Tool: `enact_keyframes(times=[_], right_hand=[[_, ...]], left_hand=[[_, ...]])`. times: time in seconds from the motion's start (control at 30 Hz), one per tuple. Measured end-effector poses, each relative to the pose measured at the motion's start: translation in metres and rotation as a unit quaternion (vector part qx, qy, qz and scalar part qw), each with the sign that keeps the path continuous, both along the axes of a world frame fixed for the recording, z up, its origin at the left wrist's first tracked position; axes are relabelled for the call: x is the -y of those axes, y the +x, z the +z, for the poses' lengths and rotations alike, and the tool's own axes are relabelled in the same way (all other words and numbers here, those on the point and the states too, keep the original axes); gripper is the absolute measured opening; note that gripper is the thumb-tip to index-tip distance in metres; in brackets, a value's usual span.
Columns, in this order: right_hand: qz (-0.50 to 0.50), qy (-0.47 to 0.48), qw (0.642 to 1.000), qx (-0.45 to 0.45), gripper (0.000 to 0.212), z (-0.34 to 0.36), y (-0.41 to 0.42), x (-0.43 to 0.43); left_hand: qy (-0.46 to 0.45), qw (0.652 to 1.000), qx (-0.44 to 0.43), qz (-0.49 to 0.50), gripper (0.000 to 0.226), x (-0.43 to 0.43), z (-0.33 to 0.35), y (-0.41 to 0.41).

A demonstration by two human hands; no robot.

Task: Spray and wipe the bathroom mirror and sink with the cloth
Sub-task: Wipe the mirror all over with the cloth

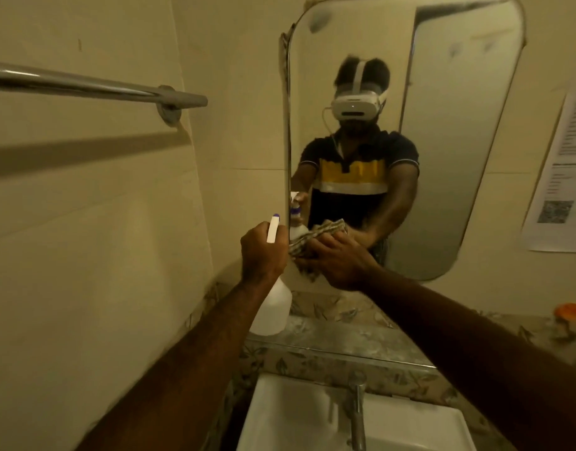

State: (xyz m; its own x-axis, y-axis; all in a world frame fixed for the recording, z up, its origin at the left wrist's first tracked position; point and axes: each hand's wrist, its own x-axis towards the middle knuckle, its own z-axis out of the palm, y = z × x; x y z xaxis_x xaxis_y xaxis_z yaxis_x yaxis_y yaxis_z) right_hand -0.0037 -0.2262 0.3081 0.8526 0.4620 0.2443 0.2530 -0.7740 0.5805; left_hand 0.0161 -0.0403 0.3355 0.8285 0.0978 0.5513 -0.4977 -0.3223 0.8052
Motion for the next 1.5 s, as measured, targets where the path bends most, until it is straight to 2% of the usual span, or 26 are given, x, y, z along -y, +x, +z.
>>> enact_keyframes(times=[0.03,0.1,0.2,0.27,0.37,0.47,0.53,0.6,0.7,0.77,0.87,0.93,0.97,1.03,1.17,1.27,1.3,1.37,1.5], right_hand=[[0.008,-0.007,1.000,0.026,0.063,0.018,0.000,0.004],[-0.018,0.054,0.992,0.112,0.066,0.073,0.004,0.010],[-0.055,0.172,0.951,0.252,0.069,0.171,0.009,0.020],[-0.067,0.196,0.930,0.304,0.067,0.193,0.012,0.025],[-0.053,0.183,0.947,0.259,0.066,0.150,0.009,0.024],[-0.033,0.094,0.989,0.111,0.059,0.044,-0.015,0.034],[-0.042,0.052,0.998,0.012,0.055,-0.018,-0.037,0.052],[-0.065,0.036,0.996,-0.041,0.054,-0.036,-0.049,0.069],[-0.075,0.040,0.996,0.022,0.066,0.007,-0.045,0.084],[-0.076,0.090,0.988,0.096,0.071,0.065,-0.042,0.085],[-0.073,0.157,0.958,0.231,0.063,0.159,-0.034,0.083],[-0.083,0.208,0.931,0.288,0.060,0.189,-0.025,0.079],[-0.087,0.225,0.923,0.300,0.059,0.192,-0.024,0.076],[-0.091,0.228,0.930,0.273,0.058,0.164,-0.026,0.072],[-0.063,0.172,0.975,0.127,0.050,0.013,-0.046,0.082],[-0.045,0.171,0.982,0.060,0.038,-0.063,-0.064,0.097],[-0.032,0.172,0.983,0.062,0.035,-0.060,-0.065,0.104],[0.001,0.179,0.975,0.133,0.032,-0.028,-0.057,0.123],[-0.018,0.211,0.918,0.335,0.037,0.097,-0.044,0.162]], left_hand=[[-0.002,1.000,-0.005,-0.004,0.032,0.003,-0.002,-0.001],[-0.006,1.000,-0.006,-0.016,0.032,0.012,0.003,-0.001],[0.000,0.999,0.033,-0.022,0.024,0.026,0.019,-0.004],[-0.006,0.999,0.045,-0.027,0.022,0.034,0.024,-0.008],[-0.019,0.999,0.033,-0.033,0.020,0.045,0.013,-0.011],[-0.019,0.999,0.004,-0.032,0.021,0.049,-0.007,-0.014],[-0.012,0.999,-0.011,-0.040,0.023,0.051,-0.018,-0.014],[-0.009,0.999,-0.020,-0.047,0.024,0.053,-0.022,-0.017],[-0.003,0.999,-0.010,-0.051,0.023,0.059,-0.018,-0.023],[-0.009,0.998,-0.003,-0.061,0.020,0.066,-0.009,-0.027],[-0.040,0.996,-0.004,-0.084,0.018,0.078,0.009,-0.031],[-0.052,0.995,-0.006,-0.090,0.017,0.086,0.018,-0.030],[-0.052,0.995,-0.006,-0.089,0.014,0.089,0.019,-0.028],[-0.048,0.995,-0.009,-0.089,0.013,0.094,0.015,-0.025],[-0.031,0.995,-0.032,-0.084,0.022,0.095,-0.005,-0.025],[-0.032,0.991,-0.089,-0.098,0.023,0.098,-0.016,-0.026],[-0.035,0.989,-0.103,-0.105,0.023,0.099,-0.017,-0.026],[-0.032,0.987,-0.113,-0.108,0.029,0.106,-0.015,-0.024],[-0.032,0.988,-0.090,-0.118,0.025,0.125,0.007,-0.028]])
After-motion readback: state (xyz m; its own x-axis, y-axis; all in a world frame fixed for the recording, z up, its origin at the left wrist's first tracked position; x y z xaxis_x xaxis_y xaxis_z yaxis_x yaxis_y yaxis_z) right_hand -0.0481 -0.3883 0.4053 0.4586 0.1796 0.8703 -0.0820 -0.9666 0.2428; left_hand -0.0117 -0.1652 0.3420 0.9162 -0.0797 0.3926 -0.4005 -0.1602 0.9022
